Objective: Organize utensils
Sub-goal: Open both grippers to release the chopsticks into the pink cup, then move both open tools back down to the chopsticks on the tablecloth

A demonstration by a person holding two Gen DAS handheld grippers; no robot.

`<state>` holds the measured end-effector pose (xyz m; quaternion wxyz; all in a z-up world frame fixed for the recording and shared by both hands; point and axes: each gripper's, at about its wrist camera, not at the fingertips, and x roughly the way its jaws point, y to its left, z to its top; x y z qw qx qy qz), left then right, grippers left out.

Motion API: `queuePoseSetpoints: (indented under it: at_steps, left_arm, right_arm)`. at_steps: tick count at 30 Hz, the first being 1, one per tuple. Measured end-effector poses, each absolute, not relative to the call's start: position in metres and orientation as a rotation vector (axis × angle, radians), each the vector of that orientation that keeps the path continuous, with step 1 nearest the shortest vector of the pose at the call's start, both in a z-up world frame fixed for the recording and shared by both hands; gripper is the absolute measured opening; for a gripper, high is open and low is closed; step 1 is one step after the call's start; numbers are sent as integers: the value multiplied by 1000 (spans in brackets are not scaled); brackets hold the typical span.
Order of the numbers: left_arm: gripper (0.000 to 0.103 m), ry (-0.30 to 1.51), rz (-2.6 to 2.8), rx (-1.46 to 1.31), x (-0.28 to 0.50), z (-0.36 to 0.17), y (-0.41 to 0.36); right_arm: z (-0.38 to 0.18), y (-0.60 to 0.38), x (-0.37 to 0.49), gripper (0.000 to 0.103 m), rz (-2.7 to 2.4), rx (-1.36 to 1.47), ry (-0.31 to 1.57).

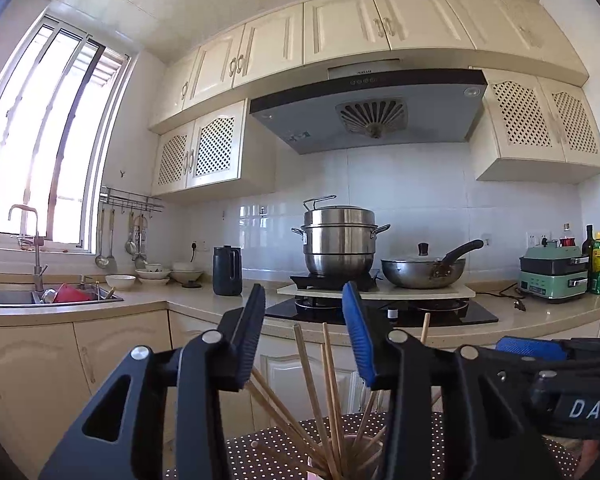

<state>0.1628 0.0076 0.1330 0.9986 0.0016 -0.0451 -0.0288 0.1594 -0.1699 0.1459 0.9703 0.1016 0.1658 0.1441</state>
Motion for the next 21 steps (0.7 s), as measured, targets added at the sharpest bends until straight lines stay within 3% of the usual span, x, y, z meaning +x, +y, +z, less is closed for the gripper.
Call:
queuePoseSetpoints:
  at_steps: [3,5,11,21]
  left_arm:
    - [45,-101,-52,5,147,139,9]
    - [51,-106,-63,-1,137,141,11]
    - [56,-95,-60,25,111,137,9]
    - [58,53,-60,31,85,107,5]
  right_arm:
    - [151,-174,148,62,301,211,316]
    - [152,-178,139,74,292,218,295]
    - [145,-183,117,83,283,214,280]
    - [114,-194,98,89,244,239,352]
